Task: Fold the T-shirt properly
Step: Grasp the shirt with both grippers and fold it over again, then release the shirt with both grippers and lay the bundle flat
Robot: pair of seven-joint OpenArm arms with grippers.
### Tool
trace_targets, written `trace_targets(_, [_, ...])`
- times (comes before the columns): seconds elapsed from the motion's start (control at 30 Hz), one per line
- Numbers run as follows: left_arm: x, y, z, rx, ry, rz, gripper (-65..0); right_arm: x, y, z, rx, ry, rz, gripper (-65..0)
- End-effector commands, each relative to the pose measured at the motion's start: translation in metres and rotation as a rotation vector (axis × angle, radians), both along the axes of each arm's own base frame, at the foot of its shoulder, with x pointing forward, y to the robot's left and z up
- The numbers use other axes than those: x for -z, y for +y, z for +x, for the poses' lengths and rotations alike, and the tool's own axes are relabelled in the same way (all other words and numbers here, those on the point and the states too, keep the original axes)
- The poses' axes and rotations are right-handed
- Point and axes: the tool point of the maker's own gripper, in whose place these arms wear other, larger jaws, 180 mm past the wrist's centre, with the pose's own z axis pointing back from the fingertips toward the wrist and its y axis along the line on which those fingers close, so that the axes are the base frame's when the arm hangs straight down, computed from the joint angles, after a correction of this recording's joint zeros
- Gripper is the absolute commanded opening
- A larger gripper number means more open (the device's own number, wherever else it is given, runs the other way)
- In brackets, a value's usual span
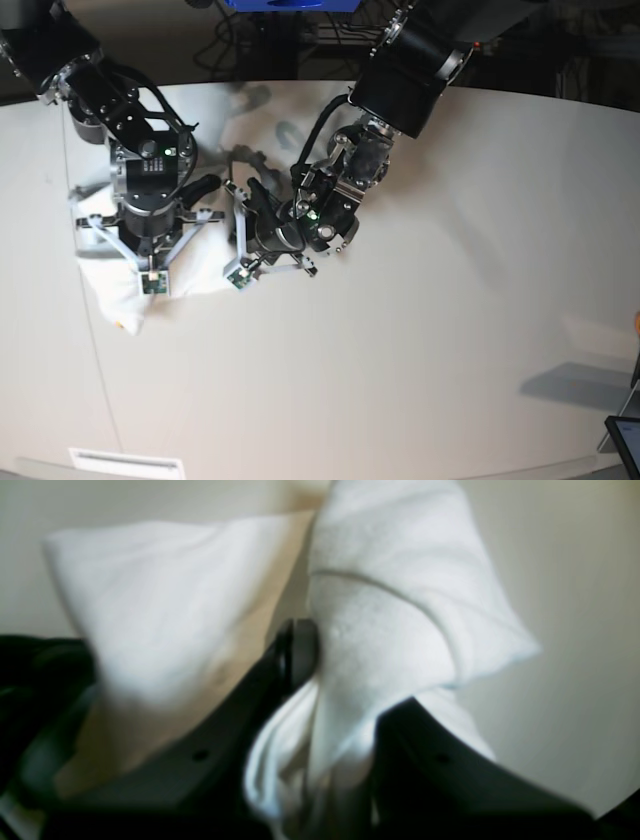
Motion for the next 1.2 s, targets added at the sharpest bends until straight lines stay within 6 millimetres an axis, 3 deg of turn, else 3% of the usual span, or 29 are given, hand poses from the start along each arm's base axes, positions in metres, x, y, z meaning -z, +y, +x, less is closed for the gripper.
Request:
trace_targets(0.0, [0.017,0.013,-0.015,0.016,0.067,0.094,-65.0,-0.017,-0.001,0.012,0.001,-0.077,-0.013,-65.0])
trace_targets(0.37, [0.023,0.014,-0.023,0.017,0.085,0.096,-65.0,-0.008,-0.001,0.016,-0.001,-0.064,-0.044,-64.6])
trace_targets(0.6, [0.021,0.014,-0.02,0.013,0.079,0.095,-65.0,-0.006,0.021,0.011,-0.04,-0.059,-0.009,-50.1])
trace_targets(0.7, [0.021,0.015,-0.019,0.01,0.08,0.096,-65.0,-0.011,0.035,0.011,-0.049,-0.072,0.032,-46.9])
trace_targets(0.87, [0.023,0.039,-0.014,-0.012,0.069,0.122,-65.0,-0.015,0.047,0.015,-0.052,-0.08,0.066,-46.3])
trace_targets(1.17, [-0.002,0.129,0.015,-0.223,-0.021,0.133,-65.0,-0.02,0.053,0.016,-0.056,-0.096,0.084,-47.0])
